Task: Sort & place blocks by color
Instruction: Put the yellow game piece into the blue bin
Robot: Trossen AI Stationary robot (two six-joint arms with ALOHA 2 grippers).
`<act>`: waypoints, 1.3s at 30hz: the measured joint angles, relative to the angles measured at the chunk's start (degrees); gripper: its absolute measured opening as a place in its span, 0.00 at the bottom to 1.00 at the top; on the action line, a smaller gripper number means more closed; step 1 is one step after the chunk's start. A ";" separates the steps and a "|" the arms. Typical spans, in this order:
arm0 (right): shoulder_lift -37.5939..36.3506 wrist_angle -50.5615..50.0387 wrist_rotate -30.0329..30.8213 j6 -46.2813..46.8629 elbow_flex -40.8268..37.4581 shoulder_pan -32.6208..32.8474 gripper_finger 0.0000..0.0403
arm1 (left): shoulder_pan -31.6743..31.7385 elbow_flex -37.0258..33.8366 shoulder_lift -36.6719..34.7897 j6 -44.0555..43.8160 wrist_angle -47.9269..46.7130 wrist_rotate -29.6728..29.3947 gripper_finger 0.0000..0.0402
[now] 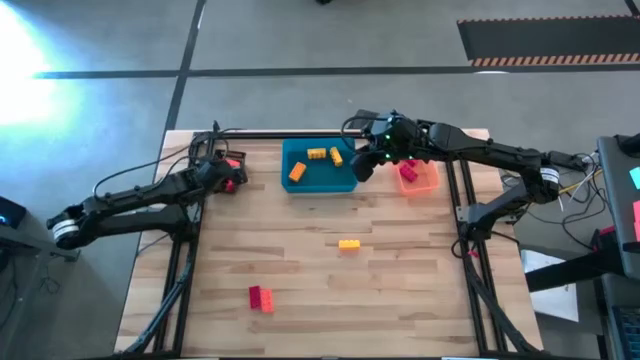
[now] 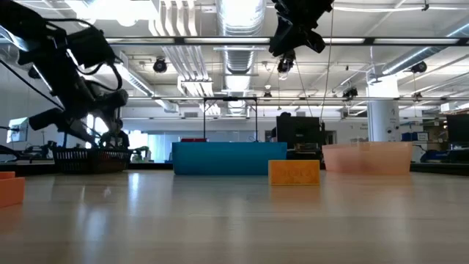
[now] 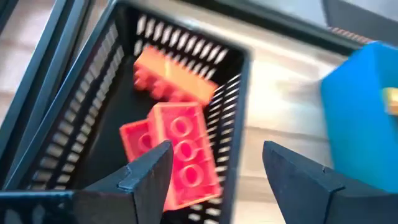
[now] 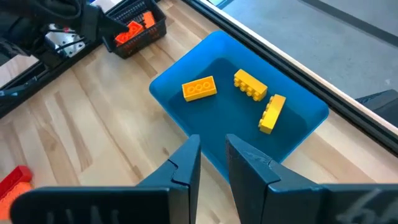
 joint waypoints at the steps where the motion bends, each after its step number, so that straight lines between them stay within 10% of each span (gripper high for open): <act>1: 0.01 -0.02 0.01 0.17 0.00 0.33 0.16 | 0.00 0.60 -0.43 0.48 -0.01 0.00 0.58; 24: -0.01 -7.95 -6.27 0.83 -10.00 16.61 0.23 | -13.59 4.75 -3.26 3.91 22.04 13.48 0.58; 39: -0.01 25.46 -5.84 -14.15 -32.99 20.94 0.50 | -17.75 4.71 5.34 6.20 42.11 13.33 0.58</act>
